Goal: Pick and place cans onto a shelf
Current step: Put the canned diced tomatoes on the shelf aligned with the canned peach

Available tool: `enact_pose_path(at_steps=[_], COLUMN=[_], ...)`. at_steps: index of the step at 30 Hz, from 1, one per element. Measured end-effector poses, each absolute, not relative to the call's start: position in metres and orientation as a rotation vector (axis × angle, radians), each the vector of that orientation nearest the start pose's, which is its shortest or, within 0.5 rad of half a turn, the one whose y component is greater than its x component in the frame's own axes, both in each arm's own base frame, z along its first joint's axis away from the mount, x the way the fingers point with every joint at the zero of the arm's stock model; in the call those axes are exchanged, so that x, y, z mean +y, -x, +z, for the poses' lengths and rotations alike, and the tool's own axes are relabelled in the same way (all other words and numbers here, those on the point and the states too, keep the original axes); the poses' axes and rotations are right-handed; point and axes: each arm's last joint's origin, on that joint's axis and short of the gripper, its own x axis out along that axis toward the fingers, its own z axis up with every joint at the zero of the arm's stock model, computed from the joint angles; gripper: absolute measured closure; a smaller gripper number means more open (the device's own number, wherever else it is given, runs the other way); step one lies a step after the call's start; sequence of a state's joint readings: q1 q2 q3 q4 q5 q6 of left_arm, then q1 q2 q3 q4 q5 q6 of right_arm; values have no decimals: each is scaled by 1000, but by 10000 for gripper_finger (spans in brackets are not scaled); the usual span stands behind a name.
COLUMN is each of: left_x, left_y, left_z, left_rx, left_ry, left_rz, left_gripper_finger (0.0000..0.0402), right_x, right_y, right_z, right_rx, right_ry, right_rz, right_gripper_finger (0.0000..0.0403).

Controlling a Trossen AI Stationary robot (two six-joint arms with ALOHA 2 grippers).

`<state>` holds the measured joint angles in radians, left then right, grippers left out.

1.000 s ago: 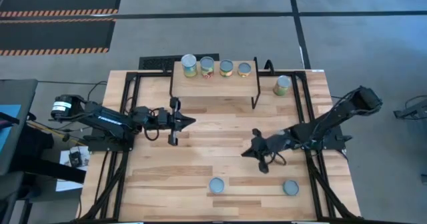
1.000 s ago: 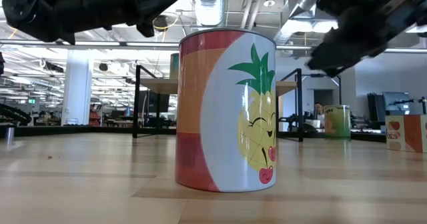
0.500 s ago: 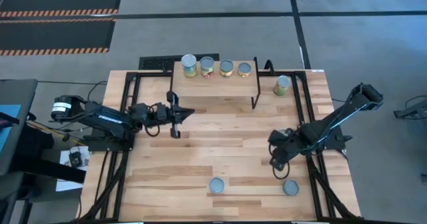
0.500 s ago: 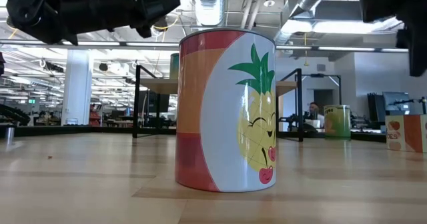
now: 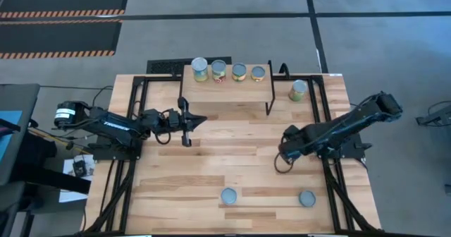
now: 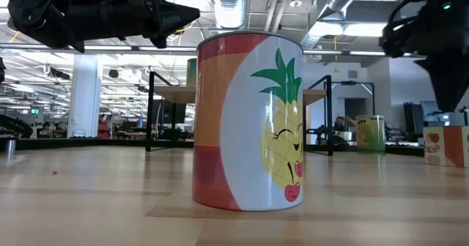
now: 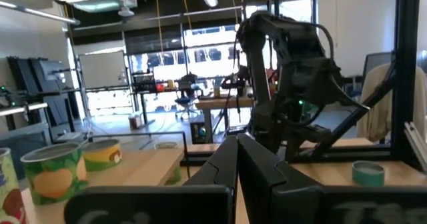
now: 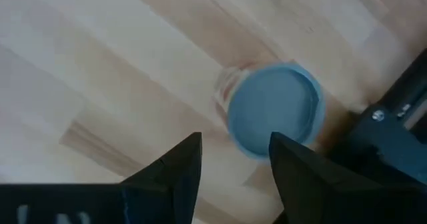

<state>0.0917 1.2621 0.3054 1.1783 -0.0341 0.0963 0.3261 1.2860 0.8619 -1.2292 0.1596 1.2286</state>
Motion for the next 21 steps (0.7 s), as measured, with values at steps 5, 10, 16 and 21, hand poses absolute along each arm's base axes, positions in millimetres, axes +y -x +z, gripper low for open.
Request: enact_pose_path(at_steps=[5,10,16,21], left_x=[22,22,22,22], left_y=[-224,-224,-224,-224], left_z=[209,209,209,209], left_rx=[-199,-199,-198,-194], left_ry=[-116,-116,-116,-115], left_rz=[138,139,141,141], left_gripper_finger=[400,400,400,400], right_x=[41,32,27,27], right_y=[-189,-200,-207,-213], right_z=[205,192,177,170], right_rx=[1434,1478,1570,1582], right_ry=[-553,-554,-600,-614], right_rz=[-880,-927,-967,-956], right_gripper_finger=[211,225,233,250])
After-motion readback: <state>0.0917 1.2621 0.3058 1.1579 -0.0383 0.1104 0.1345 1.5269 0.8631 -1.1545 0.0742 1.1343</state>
